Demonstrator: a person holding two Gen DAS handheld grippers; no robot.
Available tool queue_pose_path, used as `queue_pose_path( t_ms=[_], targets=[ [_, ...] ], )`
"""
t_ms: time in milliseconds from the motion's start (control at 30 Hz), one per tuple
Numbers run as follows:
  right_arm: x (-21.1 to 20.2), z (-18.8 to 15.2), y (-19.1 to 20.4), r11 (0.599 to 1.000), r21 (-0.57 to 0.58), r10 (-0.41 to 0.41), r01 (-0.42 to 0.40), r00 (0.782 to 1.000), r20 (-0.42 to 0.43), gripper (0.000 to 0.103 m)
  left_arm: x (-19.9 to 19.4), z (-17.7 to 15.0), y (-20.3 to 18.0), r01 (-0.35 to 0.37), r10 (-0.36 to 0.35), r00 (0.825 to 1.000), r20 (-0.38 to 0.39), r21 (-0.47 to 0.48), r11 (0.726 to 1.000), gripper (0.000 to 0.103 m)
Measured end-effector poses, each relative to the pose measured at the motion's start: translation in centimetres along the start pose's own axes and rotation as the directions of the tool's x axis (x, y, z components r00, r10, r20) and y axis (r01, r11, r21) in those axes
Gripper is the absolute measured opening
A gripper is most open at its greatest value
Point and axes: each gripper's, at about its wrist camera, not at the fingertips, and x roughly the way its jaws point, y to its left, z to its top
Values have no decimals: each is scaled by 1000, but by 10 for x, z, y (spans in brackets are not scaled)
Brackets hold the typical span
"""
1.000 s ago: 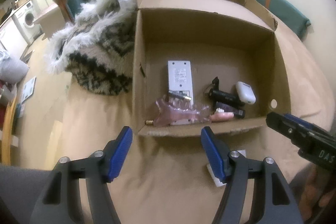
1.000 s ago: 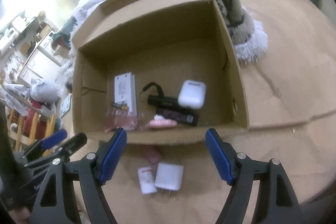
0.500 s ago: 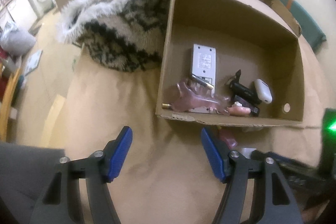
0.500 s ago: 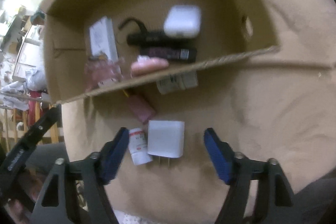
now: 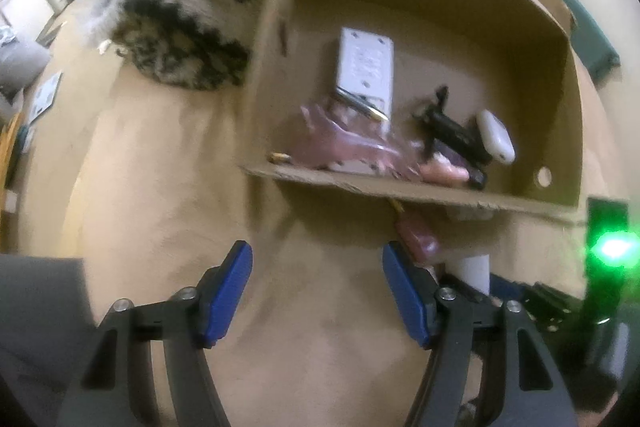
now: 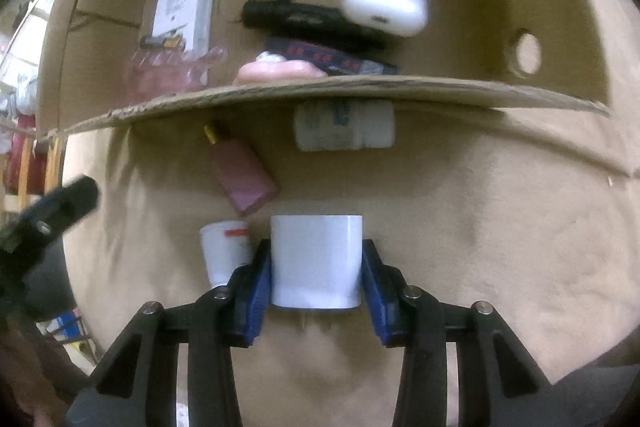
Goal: Organize rigid objects
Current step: 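Grasp the white power adapter with the right gripper while the left gripper grasps the white red-labelled container, then carry the power adapter and white container up and over the box with both grippers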
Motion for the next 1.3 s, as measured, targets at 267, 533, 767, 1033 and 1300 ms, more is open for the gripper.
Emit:
queue_pose_path(
  t_ms=[267, 533, 767, 1033, 1300],
  targets=[
    [-27, -10, -43, 989, 150, -6, -6, 997, 77, 44, 26, -22, -45, 89, -83, 994, -68, 99, 991, 65],
    [-32, -14, -50, 982, 186, -29, 11, 995, 94, 44, 66, -23, -71, 54, -32, 990, -135, 162, 985, 42],
    [-24, -18, -28, 991, 127, -42, 31, 996, 84, 44, 61, -21, -62, 52, -29, 989, -143, 158, 986, 29],
    [-29, -9, -31, 994, 103, -45, 34, 994, 98, 44, 51, -16, -33, -23, 37, 994, -107, 124, 992, 24],
    [-43, -8, -24, 998, 63, -27, 19, 991, 135, 44, 22, -11, -6, -110, 114, 993, -22, 123, 986, 24]
  ],
)
